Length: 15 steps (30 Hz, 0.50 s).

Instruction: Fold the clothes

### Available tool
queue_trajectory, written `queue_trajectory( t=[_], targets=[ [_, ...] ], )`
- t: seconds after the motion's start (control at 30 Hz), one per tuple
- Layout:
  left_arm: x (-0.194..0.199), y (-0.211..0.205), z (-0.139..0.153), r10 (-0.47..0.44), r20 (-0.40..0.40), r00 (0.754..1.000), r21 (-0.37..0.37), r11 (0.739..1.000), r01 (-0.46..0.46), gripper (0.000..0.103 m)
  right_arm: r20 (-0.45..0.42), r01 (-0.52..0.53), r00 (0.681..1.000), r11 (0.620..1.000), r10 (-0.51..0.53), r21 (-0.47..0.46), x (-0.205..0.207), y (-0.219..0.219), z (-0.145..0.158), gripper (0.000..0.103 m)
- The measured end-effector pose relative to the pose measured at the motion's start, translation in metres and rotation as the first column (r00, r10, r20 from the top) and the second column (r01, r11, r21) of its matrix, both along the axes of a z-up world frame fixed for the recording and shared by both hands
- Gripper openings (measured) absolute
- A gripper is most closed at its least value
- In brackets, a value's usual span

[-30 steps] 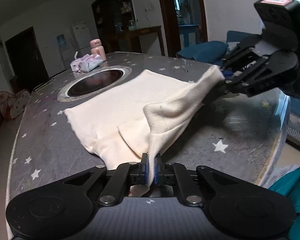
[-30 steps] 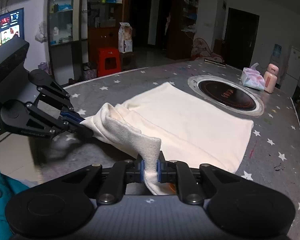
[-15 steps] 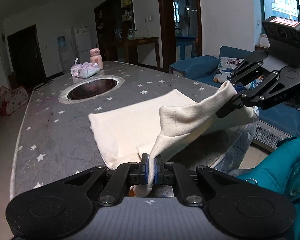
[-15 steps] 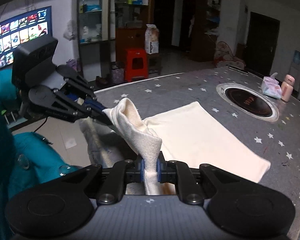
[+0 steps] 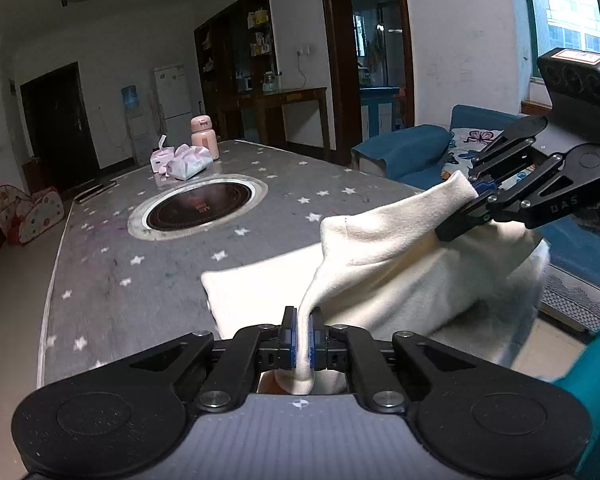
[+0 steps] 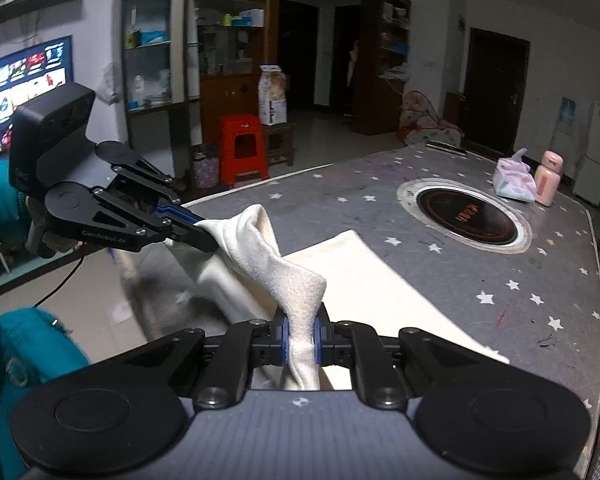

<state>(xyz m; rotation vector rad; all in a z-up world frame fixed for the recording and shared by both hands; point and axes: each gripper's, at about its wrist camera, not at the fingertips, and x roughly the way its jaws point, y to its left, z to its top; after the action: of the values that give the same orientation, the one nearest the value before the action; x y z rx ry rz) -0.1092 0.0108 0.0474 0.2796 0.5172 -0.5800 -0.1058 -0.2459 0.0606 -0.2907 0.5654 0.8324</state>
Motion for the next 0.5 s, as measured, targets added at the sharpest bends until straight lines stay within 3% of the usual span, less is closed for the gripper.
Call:
queue_trajectory(
  t=[0.27, 0.5],
  targets=[
    [0.075, -0.017, -0.004, -0.005, -0.022, 1.000, 0.050, 0.999, 0.006, 0.006, -0.053, 0.085, 0.995, 0.996, -0.085, -0.003, 0.073, -0.004, -0.005, 0.010],
    [0.152, -0.040, -0.032, -0.009, -0.102, 0.995, 0.106, 0.994, 0.019, 0.006, -0.112, 0.183, 0.976, 0.982, -0.186, -0.034, 0.135, -0.011, -0.031, 0.010]
  ],
)
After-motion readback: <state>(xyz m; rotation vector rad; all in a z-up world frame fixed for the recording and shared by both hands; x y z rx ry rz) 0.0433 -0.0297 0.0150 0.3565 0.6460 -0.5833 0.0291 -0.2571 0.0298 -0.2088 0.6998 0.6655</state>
